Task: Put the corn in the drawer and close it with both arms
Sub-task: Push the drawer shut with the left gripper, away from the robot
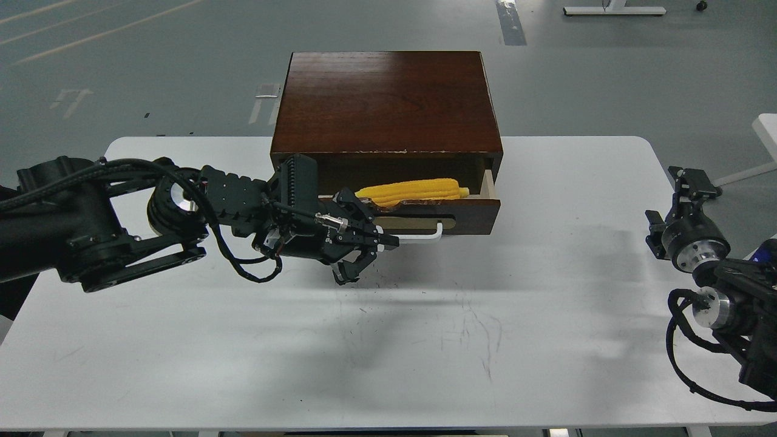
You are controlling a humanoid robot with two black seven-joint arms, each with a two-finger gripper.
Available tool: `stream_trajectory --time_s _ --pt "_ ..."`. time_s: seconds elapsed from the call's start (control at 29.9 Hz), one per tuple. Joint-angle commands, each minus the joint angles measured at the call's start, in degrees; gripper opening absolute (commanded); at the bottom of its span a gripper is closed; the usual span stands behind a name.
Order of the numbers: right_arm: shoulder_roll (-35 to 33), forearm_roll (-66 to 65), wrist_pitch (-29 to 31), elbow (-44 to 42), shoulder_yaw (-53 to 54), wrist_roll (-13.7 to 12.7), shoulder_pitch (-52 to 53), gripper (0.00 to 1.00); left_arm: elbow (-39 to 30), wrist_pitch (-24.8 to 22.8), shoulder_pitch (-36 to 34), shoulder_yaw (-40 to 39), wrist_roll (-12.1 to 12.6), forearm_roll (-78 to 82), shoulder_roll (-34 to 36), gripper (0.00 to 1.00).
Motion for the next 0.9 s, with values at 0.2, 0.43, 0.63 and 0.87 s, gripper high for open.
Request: stream_trajectory --time_s 0.2,0.43,0.63,0.87 --pt "0.0 0.0 -0.07 0.05 0.18 0.0 -0.49 1.0 3.28 1.5 0.06 0.04 0.0 0.0 -0.71 0.0" --pt "0.0 0.0 -0.07 0.05 0.18 0.0 -0.58 1.0 5.48 2.12 0.14 0.04 0.0 0.0 -1.41 0.0" --pt "0.0 0.0 -0.07 0.05 0.27 0.0 -0.93 1.0 7.32 2.12 0.14 0.13 0.0 0.0 -2.91 0.0" --pt "0.0 0.0 -0.07 -0.03 0.35 0.0 -1.28 1.0 9.79 2.38 0.14 0.21 0.0 0.0 -3.7 0.0"
